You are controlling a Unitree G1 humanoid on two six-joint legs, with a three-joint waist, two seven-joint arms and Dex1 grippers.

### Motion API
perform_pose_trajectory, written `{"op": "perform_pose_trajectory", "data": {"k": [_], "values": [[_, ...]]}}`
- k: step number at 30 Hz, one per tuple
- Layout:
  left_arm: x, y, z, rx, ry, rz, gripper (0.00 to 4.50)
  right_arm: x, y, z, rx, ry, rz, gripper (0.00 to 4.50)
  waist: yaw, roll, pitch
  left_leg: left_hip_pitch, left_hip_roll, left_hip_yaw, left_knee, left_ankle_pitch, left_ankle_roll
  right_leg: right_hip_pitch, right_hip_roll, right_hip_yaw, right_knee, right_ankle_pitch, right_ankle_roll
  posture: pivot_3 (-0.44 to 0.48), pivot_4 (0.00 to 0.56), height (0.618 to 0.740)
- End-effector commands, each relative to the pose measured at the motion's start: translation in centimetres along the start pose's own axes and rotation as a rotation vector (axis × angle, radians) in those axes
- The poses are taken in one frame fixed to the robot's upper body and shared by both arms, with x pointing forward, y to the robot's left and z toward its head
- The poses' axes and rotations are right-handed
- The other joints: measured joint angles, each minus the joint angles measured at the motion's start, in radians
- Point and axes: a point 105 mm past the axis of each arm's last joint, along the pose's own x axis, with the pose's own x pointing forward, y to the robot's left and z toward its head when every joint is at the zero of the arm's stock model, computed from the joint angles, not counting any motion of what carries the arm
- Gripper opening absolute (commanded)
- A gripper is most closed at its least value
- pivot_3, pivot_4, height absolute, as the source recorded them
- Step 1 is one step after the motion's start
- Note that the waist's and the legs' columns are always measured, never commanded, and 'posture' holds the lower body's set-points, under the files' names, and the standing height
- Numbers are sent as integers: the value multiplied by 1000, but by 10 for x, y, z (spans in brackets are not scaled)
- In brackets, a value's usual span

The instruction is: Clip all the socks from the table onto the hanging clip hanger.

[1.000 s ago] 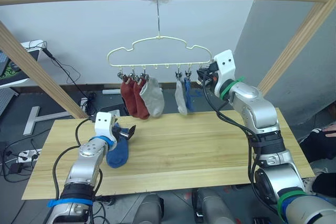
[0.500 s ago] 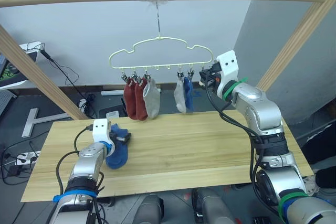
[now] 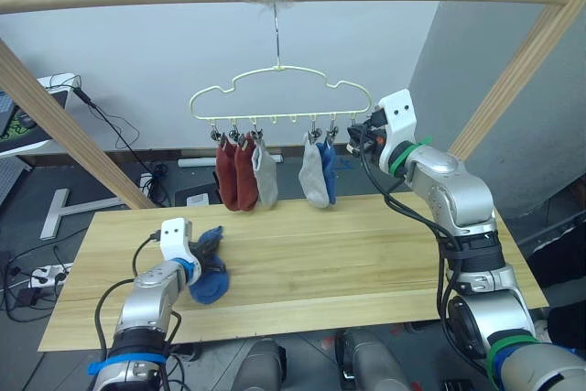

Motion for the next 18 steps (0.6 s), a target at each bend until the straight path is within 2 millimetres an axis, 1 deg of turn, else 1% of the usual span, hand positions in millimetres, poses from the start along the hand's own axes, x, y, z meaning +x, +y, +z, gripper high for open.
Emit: {"op": "perform_pose_trajectory", "data": {"k": [1,2,3,4,5,6,9,10,13,14,16,18], "values": [[-3,-21,9,51,-39,-84,22,-6,-1,24,0,-72,3,0,0,0,0,0,0,0,0,0,0,0,0,0,0,0,0,10,171,740],[-6,-48,24,142,-97,-188,22,-6,-1,24,24,-56,5,0,-1,0,0,0,0,0,0,0,0,0,0,0,0,0,0,10,171,740],[-9,-68,33,204,-136,-264,22,-7,-1,24,41,-44,7,0,-1,0,0,0,0,0,0,0,0,0,0,0,0,0,0,10,171,740],[-13,-82,38,243,-161,-312,22,-7,-2,23,52,-36,9,0,2,0,0,-2,0,0,0,0,0,-1,0,0,-1,0,0,10,171,740],[-16,-98,49,259,-213,-364,22,-8,-1,23,70,-21,14,0,4,0,0,-2,-1,-1,0,0,0,-1,-1,0,-1,0,0,10,171,740],[-18,-107,55,259,-244,-388,22,-8,-1,23,81,-12,18,0,5,0,0,-2,-1,-1,0,0,0,-1,-1,0,-1,0,0,10,171,740],[-28,-155,88,314,-383,-513,22,-10,1,30,117,4,44,0,4,0,0,-2,-1,-1,0,0,0,0,-1,0,-1,0,0,2,176,740],[-31,-166,94,328,-414,-540,22,-10,2,32,126,6,49,0,2,0,0,-2,-1,0,0,0,0,-1,-1,0,-1,0,0,2,176,740],[-35,-186,107,342,-465,-584,22,-11,2,36,133,6,56,0,-2,0,0,-2,-1,2,0,0,0,0,0,0,-1,0,0,2,176,740],[-38,-197,117,341,-506,-609,22,-11,3,37,147,7,59,0,-3,0,0,-2,0,3,0,0,0,0,0,1,-1,0,0,2,176,740],[-40,-213,131,364,-558,-641,22,-11,4,40,177,9,62,0,-4,0,0,-2,0,3,0,0,0,0,1,1,-1,0,0,-15,180,740],[-37,-221,137,393,-580,-642,22,-12,4,43,207,10,68,0,-3,0,0,-2,0,4,0,0,0,0,2,1,0,0,0,-15,180,740]]}}
